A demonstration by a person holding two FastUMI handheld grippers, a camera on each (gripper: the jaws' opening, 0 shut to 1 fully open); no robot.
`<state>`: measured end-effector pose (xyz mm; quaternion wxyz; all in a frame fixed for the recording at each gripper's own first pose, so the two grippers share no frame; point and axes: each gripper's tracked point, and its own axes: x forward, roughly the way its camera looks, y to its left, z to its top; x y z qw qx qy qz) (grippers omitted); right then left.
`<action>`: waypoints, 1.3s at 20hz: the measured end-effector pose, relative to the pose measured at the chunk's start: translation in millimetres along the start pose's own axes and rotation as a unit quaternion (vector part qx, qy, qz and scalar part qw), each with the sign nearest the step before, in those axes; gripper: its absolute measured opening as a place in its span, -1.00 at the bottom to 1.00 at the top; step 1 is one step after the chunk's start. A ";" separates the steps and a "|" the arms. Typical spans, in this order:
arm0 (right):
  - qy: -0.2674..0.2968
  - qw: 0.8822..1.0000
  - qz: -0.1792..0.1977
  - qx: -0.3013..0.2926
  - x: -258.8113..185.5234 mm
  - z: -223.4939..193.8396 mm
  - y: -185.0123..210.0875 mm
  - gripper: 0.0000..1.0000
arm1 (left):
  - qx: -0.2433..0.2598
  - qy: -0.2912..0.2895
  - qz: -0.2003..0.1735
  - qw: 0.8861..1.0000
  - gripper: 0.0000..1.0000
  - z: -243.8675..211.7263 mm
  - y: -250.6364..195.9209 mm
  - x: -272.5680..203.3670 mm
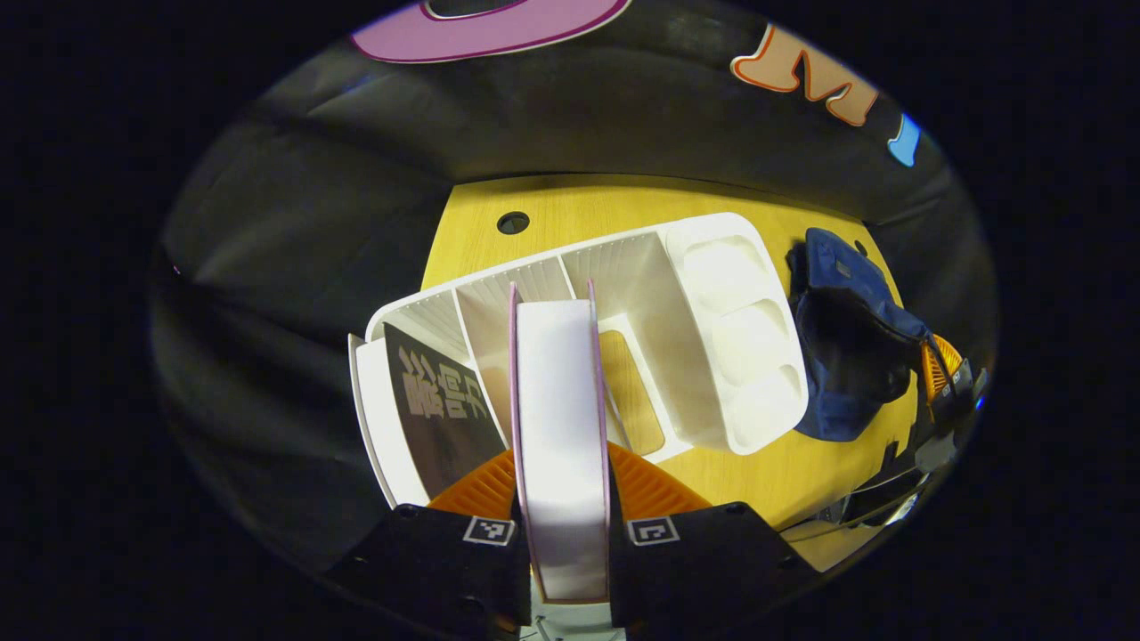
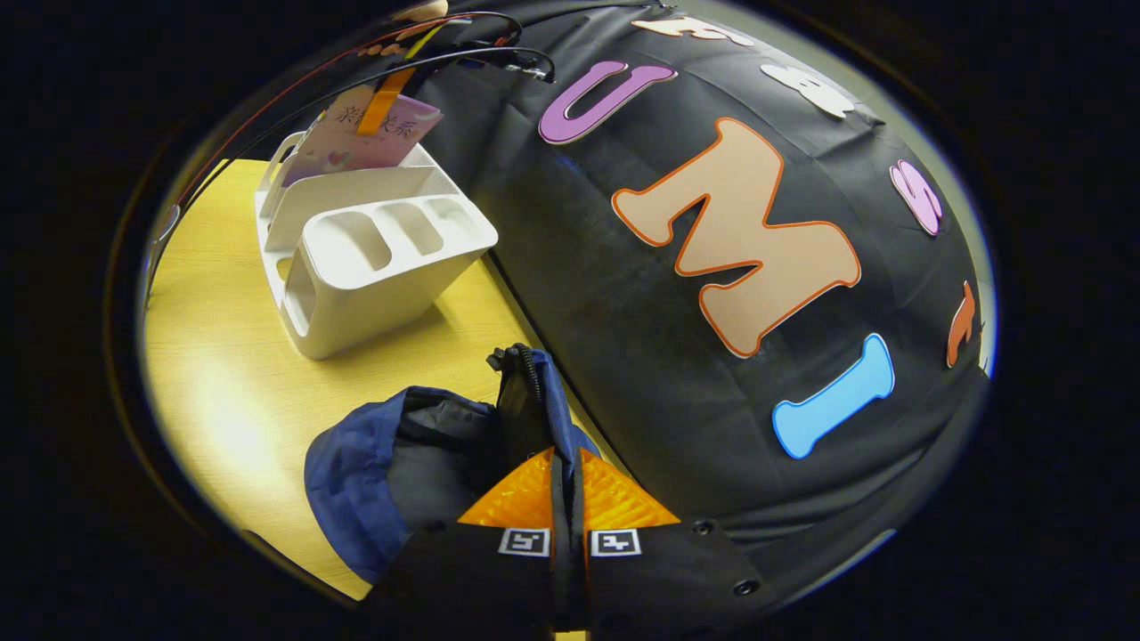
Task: Open the schoolbag, grab two books from the bookshelf and put them into the schoolbag.
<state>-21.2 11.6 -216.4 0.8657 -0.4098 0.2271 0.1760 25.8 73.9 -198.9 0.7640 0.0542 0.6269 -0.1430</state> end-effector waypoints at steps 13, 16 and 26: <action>-0.014 1.000 0.016 0.000 -5.2 -0.4 7.4 -0.95 | -0.036 -0.083 0.019 0.996 -0.39 -1.9 6.9 -84.7; -0.017 1.000 0.021 -0.002 -5.6 -1.4 10.2 -0.95 | -0.046 -0.106 0.014 0.993 -0.38 -4.0 2.1 -101.2; -0.025 0.999 0.035 -0.002 -7.8 -1.8 10.8 -0.94 | -0.108 -0.173 -0.056 0.977 -0.38 -11.7 -41.2 -140.9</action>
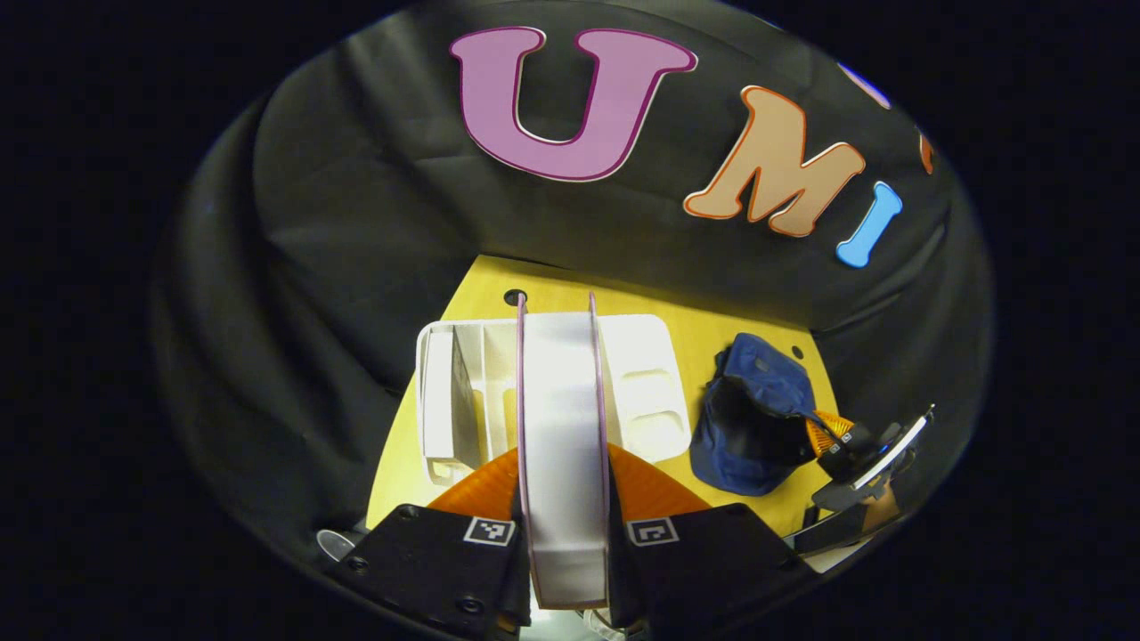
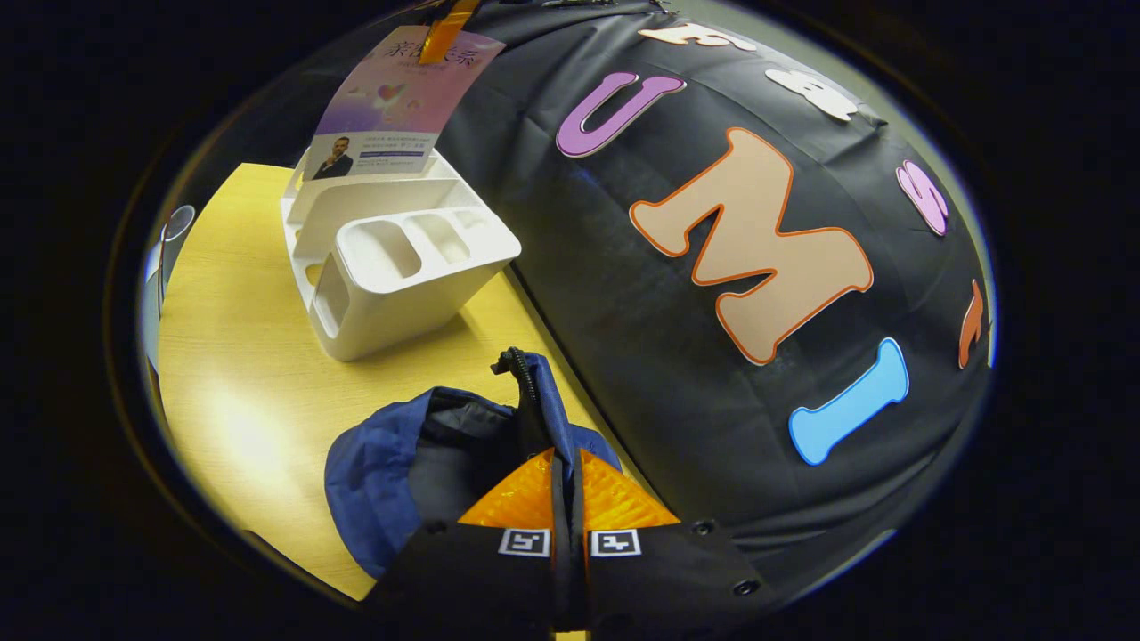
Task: Open the schoolbag, grab two books from the bookshelf and put them into the schoolbag.
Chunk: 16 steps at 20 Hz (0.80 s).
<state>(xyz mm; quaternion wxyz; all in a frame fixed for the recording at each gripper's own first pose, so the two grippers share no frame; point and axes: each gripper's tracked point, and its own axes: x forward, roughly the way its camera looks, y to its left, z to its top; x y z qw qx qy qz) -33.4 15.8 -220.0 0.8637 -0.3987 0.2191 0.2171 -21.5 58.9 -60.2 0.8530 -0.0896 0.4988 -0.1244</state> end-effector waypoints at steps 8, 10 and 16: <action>-0.005 1.000 0.009 0.002 0.0 -0.6 -4.0 -0.94 | -0.060 -0.038 -0.087 0.994 -0.38 -9.6 -59.7 -3.6; -0.006 1.000 0.009 0.005 -0.3 -0.5 -5.5 -0.94 | -0.071 -0.040 -0.106 0.991 -0.38 -15.8 -73.4 1.0; -0.008 1.000 0.009 0.020 0.9 -0.4 -10.4 -0.94 | -0.093 -0.037 -0.170 0.980 -0.38 -42.8 -126.2 24.3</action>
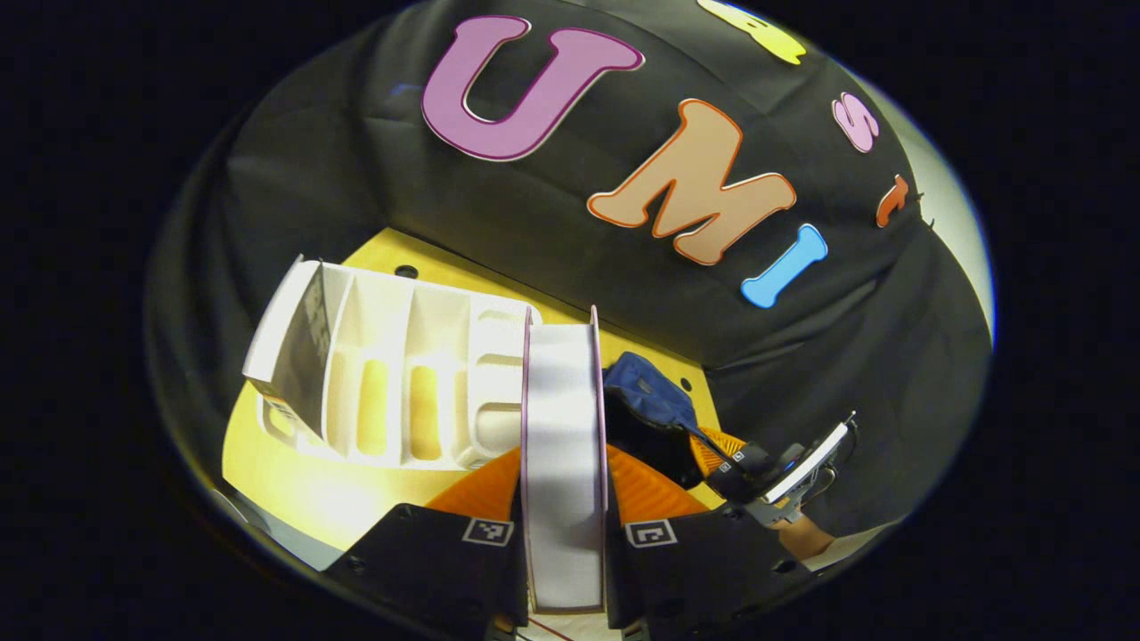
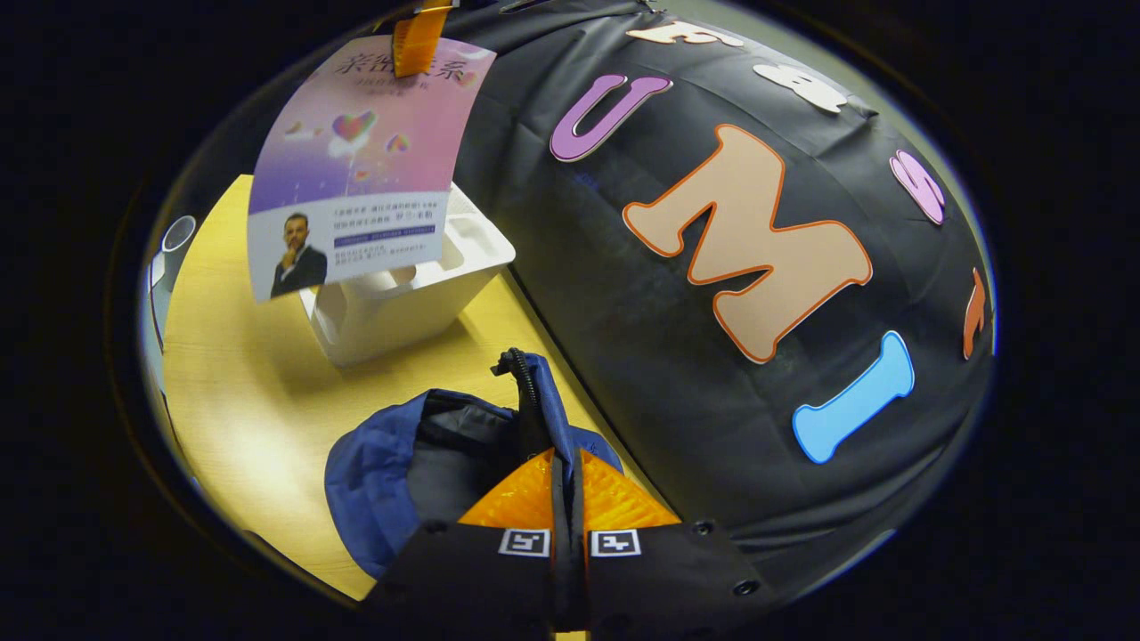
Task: Open the schoolbag, grab two books from the bookshelf and put them into the schoolbag.
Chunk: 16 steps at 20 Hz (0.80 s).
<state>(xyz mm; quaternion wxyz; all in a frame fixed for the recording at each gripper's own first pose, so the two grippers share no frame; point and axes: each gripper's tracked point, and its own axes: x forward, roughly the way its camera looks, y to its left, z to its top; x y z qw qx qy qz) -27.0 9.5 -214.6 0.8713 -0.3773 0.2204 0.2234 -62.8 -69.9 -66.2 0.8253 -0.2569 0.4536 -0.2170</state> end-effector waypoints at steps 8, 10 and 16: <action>-0.001 1.000 0.002 0.014 -0.6 -0.4 -6.6 -0.94 | -0.112 -0.005 -0.076 0.991 -0.38 -53.7 -32.3 62.0; 0.000 1.000 0.002 0.021 -1.6 -0.7 -8.9 -0.94 | -0.135 0.001 -0.083 0.987 -0.38 -71.7 -36.9 78.1; 0.001 0.999 0.001 0.044 -3.1 0.1 -15.1 -0.94 | -0.181 -0.007 -0.075 0.981 -0.38 -112.6 -34.4 120.8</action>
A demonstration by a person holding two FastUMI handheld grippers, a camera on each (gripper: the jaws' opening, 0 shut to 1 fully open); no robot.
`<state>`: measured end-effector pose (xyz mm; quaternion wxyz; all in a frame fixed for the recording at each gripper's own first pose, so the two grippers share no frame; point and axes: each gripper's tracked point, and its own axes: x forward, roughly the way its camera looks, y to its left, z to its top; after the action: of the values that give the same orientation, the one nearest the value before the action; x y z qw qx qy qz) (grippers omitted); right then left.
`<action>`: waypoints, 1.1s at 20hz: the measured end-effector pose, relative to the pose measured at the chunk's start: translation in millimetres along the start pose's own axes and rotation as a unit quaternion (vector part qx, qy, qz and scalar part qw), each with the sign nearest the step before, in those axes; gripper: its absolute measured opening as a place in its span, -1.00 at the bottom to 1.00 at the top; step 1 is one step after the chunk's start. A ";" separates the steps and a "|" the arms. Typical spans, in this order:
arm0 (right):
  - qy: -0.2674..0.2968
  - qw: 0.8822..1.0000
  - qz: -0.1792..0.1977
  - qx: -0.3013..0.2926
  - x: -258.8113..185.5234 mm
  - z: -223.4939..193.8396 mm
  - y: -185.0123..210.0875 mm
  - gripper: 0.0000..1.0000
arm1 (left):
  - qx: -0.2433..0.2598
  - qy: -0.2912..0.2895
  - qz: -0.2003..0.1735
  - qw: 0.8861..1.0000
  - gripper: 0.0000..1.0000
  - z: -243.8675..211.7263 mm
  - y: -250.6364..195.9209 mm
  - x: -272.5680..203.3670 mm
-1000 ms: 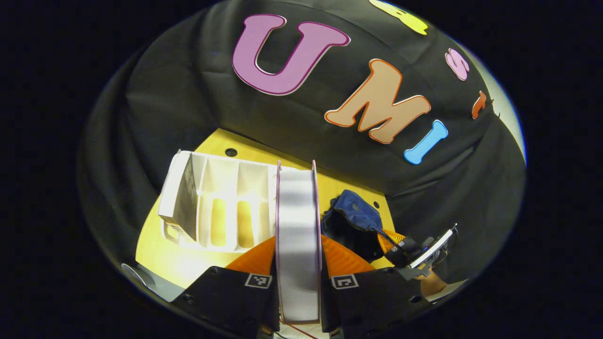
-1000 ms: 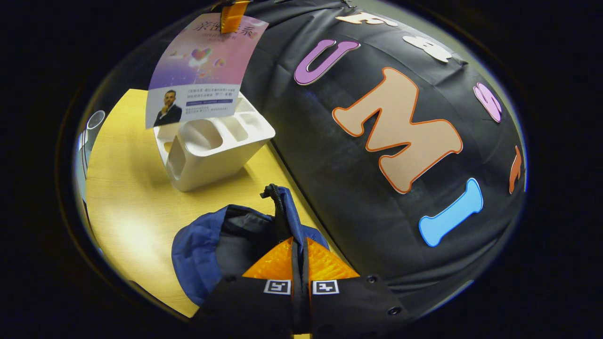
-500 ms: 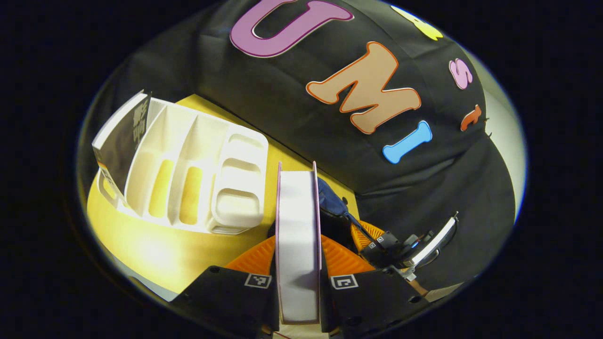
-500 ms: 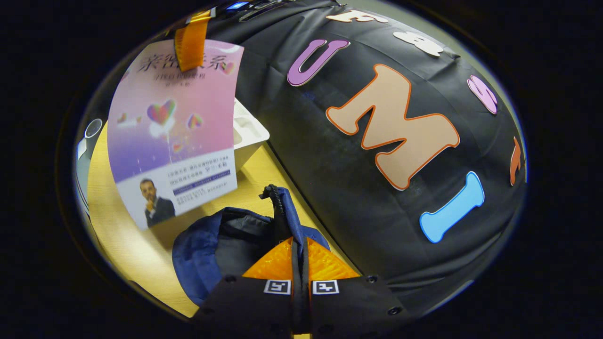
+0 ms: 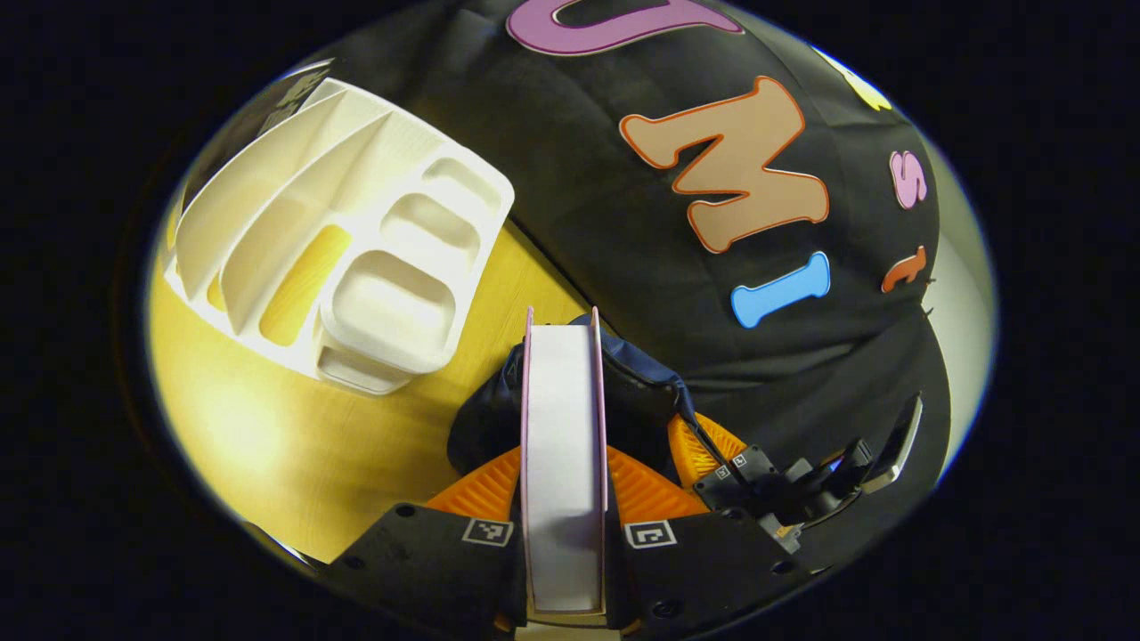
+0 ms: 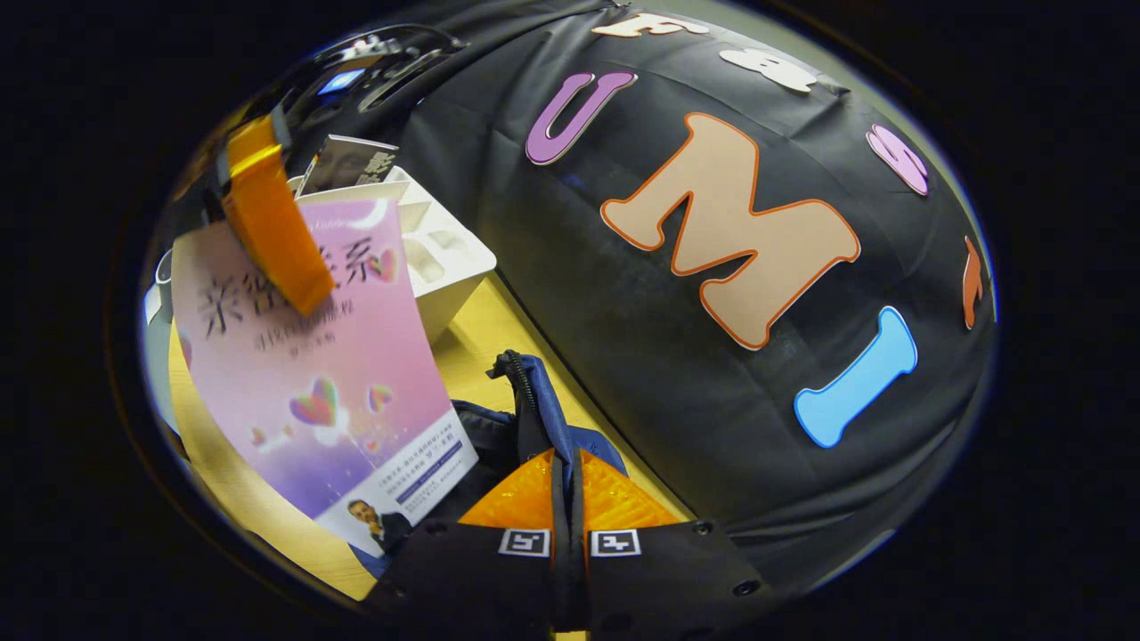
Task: Open the schoolbag, grab two books from the bookshelf and put them into the schoolbag.
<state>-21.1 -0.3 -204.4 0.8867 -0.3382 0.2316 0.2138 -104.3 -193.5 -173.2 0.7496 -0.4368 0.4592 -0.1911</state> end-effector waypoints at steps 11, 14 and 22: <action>-0.003 0.999 0.002 0.048 -4.6 -2.7 -4.6 -0.94 | -0.054 -0.072 -0.007 0.996 -0.38 -32.6 15.5 65.6; -0.006 0.998 0.004 0.060 -4.1 -4.1 -6.4 -0.94 | -0.065 -0.111 -0.009 0.992 -0.38 -27.4 18.7 73.7; 0.000 0.997 0.011 0.074 -3.8 -3.3 -7.2 -0.94 | -0.103 -0.206 -0.011 0.973 -0.39 8.1 35.3 46.3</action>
<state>-21.1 -8.3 -200.9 0.9070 -0.2687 0.2503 0.2061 -78.0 -202.2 -225.1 0.7770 -0.5464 0.3074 -0.0566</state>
